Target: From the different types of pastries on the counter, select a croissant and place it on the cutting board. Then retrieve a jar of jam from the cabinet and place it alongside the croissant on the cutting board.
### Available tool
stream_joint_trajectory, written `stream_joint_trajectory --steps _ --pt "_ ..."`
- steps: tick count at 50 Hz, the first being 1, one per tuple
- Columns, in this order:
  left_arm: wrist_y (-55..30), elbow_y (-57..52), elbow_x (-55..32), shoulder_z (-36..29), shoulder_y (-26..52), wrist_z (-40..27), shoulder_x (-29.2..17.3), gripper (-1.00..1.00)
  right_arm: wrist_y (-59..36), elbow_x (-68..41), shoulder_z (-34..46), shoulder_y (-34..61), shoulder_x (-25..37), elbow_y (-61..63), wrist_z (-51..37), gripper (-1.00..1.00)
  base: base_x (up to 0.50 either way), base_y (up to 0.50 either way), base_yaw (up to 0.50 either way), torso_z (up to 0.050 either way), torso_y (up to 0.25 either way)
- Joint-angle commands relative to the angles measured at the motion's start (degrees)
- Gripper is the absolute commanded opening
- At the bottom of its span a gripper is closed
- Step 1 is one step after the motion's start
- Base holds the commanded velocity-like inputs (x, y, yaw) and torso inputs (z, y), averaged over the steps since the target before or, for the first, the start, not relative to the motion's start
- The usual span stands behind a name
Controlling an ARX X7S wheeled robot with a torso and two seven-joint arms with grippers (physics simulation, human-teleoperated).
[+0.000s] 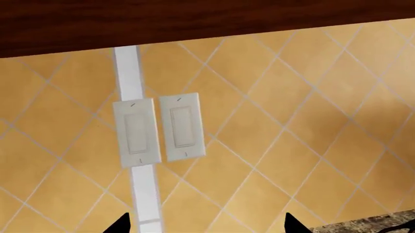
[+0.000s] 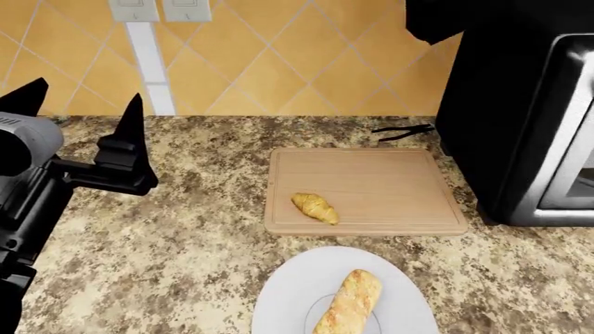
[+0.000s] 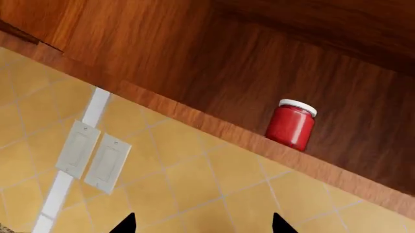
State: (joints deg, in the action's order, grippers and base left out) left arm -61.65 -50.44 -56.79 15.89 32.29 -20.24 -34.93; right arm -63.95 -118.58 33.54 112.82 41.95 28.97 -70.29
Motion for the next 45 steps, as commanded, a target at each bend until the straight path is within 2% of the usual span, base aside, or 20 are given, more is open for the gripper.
stream_joint_trajectory --steps 1,13,20,27,45 --pt "0.99 0.53 0.98 -0.85 -0.86 0.2 -0.14 1.0 -1.83 -1.12 -0.99 6.83 2.01 -3.47 -0.07 1.0 0.0 0.0 0.0 0.0 0.0" --pt "2.32 1.13 2.19 -1.49 -1.87 0.75 -0.21 1.0 -5.63 8.47 -1.33 14.0 -2.69 -12.73 8.16 1.0 0.0 0.0 0.0 0.0 0.0" --pt "2.27 1.04 1.73 -1.33 -1.95 0.48 -0.43 1.0 -7.18 18.81 -0.6 17.06 -5.18 -18.62 15.84 1.0 0.0 0.0 0.0 0.0 0.0" --pt "2.5 1.19 1.65 -1.32 -2.05 0.46 -0.65 1.0 -6.54 29.18 1.25 19.2 -6.64 -24.52 23.27 1.0 0.0 0.0 0.0 0.0 0.0" --pt "3.57 1.67 2.18 -1.68 -2.6 0.7 -1.02 1.0 -3.59 43.42 4.14 21.91 -14.33 -42.95 36.67 1.0 0.0 0.0 0.0 0.0 -0.001"
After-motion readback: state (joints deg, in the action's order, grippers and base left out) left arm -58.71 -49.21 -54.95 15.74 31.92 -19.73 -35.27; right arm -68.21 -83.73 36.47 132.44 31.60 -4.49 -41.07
